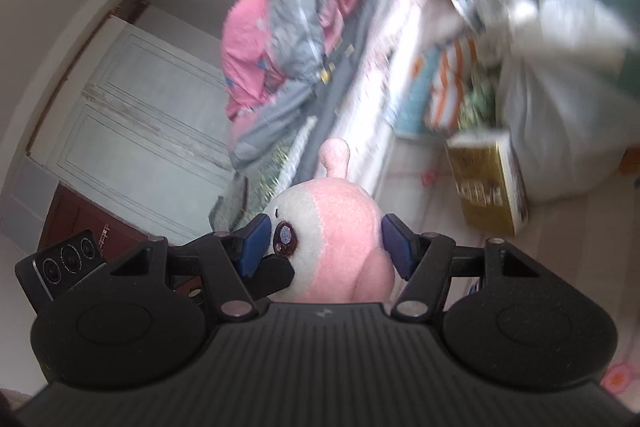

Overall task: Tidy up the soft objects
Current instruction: 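Close the right gripper on the plush toy's body while the left gripper holds it, then carry the plush toy into the cardboard box with the right gripper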

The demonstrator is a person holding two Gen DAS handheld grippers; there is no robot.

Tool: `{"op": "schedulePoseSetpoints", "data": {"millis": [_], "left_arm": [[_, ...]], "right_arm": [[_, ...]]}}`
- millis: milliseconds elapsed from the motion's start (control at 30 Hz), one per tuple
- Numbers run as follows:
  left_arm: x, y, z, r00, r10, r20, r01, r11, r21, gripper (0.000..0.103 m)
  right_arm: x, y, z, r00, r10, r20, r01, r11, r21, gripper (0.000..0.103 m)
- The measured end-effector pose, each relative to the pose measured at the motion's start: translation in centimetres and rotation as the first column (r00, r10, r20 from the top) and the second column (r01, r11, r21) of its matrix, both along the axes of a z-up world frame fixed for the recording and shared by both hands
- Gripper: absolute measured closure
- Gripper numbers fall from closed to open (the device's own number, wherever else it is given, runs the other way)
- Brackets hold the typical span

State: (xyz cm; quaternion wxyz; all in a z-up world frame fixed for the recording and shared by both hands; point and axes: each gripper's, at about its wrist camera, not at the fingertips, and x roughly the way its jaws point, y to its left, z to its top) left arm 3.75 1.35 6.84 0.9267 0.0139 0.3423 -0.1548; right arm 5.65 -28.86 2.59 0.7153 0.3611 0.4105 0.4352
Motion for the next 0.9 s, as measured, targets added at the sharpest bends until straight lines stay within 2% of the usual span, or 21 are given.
{"op": "schedulePoseSetpoints", "data": {"millis": [133, 267, 433, 533, 667, 833, 900], "left_arm": [[1.2, -4.4, 2.7, 0.994, -0.086, 0.069, 0.085, 0.996, 0.014, 0.028], [3.7, -10.1, 4.0, 0.978, -0.182, 0.102, 0.182, 0.983, 0.009, 0.027], [8.7, -18.0, 3.1, 0.950, -0.306, 0.068, 0.308, 0.951, -0.017, 0.027], [12.6, -22.5, 0.9, 0.931, -0.365, -0.013, 0.364, 0.930, -0.050, 0.027], [17.6, -27.0, -3.1, 0.897, -0.409, -0.171, 0.400, 0.913, -0.081, 0.027], [22.3, -30.5, -8.0, 0.841, -0.428, -0.331, 0.424, 0.901, -0.089, 0.031], [23.5, -31.6, -9.8, 0.825, -0.420, -0.378, 0.430, 0.901, -0.061, 0.031]], "right_arm": [[0.3, -4.4, 3.1, 0.995, -0.075, 0.061, 0.074, 0.997, 0.024, 0.042], [1.1, -10.7, 5.6, 0.979, -0.166, 0.116, 0.166, 0.986, 0.008, 0.042], [3.2, -19.0, 6.2, 0.953, -0.278, 0.120, 0.287, 0.956, -0.064, 0.042], [5.4, -23.4, 5.3, 0.941, -0.327, 0.089, 0.337, 0.932, -0.132, 0.042], [8.6, -27.8, 2.4, 0.933, -0.360, 0.019, 0.352, 0.898, -0.263, 0.042], [12.4, -29.5, -1.6, 0.940, -0.338, -0.051, 0.285, 0.857, -0.430, 0.042], [13.8, -28.8, -3.0, 0.944, -0.323, -0.062, 0.251, 0.831, -0.496, 0.042]]}}
